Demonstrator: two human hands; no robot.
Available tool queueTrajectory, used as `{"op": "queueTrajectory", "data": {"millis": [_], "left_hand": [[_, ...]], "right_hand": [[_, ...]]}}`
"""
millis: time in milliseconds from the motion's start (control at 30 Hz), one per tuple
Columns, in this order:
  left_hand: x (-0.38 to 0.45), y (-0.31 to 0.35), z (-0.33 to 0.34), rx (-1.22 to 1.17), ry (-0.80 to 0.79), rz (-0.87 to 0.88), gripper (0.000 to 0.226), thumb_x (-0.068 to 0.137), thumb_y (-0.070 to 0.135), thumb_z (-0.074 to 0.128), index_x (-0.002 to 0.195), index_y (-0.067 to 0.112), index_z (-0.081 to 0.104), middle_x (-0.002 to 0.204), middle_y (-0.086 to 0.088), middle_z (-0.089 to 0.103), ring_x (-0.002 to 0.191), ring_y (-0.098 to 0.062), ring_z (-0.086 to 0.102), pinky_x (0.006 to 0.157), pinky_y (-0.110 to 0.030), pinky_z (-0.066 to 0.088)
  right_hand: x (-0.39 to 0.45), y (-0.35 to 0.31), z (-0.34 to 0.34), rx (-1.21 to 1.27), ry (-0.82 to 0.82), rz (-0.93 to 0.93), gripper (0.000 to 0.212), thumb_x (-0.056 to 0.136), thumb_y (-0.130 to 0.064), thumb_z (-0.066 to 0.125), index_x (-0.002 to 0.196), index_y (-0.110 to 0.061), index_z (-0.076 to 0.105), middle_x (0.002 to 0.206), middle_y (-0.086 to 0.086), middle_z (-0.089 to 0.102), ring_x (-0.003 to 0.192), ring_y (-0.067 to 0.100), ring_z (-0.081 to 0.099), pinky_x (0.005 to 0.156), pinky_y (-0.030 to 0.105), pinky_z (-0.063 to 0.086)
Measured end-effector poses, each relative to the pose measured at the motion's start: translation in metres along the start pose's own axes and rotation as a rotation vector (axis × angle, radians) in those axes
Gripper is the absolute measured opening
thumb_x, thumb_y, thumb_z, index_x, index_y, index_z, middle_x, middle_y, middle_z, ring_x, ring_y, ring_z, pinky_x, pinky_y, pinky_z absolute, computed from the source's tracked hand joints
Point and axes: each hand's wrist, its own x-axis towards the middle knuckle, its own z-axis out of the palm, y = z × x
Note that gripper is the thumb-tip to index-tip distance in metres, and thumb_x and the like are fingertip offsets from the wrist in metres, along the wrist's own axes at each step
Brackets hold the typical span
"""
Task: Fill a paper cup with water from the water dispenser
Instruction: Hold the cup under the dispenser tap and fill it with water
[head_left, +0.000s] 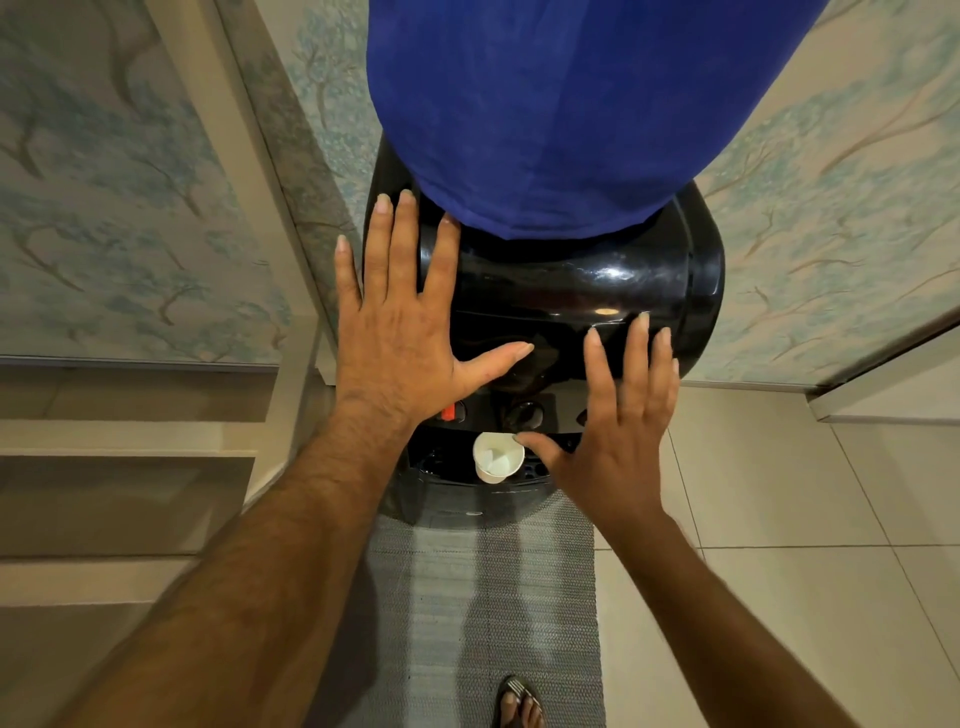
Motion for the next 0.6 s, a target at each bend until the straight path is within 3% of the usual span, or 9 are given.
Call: {"op": "queueTrajectory", "data": {"millis": [200, 467, 600], "left_hand": [[0.001, 0.000, -0.002, -0.009, 0.002, -0.002, 0.119, 0.077, 0.096, 0.036, 0.161, 0.012, 0.021, 0.168, -0.024, 0.013, 0.156, -0.039, 0.008, 0.123, -0.065, 0.013], [0.001, 0.000, -0.002, -0.010, 0.008, -0.002, 0.119, 0.077, 0.095, 0.038, 0.161, 0.012, 0.022, 0.167, -0.024, 0.014, 0.156, -0.039, 0.009, 0.123, -0.064, 0.015], [0.000, 0.000, -0.002, -0.018, 0.003, -0.008, 0.119, 0.077, 0.096, 0.037, 0.161, 0.013, 0.020, 0.168, -0.024, 0.013, 0.156, -0.038, 0.008, 0.123, -0.063, 0.015]], "right_hand": [[0.000, 0.006, 0.012, -0.065, -0.003, -0.015, 0.121, 0.070, -0.065, 0.080, 0.157, -0.016, 0.012, 0.161, 0.025, 0.006, 0.149, 0.049, 0.005, 0.122, 0.064, 0.002], [0.004, 0.006, 0.017, -0.023, 0.095, -0.029, 0.119, 0.059, -0.055, 0.090, 0.149, -0.014, 0.026, 0.157, 0.024, 0.013, 0.148, 0.046, 0.009, 0.120, 0.068, 0.008], [0.003, 0.007, 0.020, -0.007, 0.100, -0.019, 0.114, 0.062, -0.049, 0.093, 0.149, -0.013, 0.028, 0.157, 0.025, 0.013, 0.146, 0.051, 0.011, 0.120, 0.069, 0.007]]}}
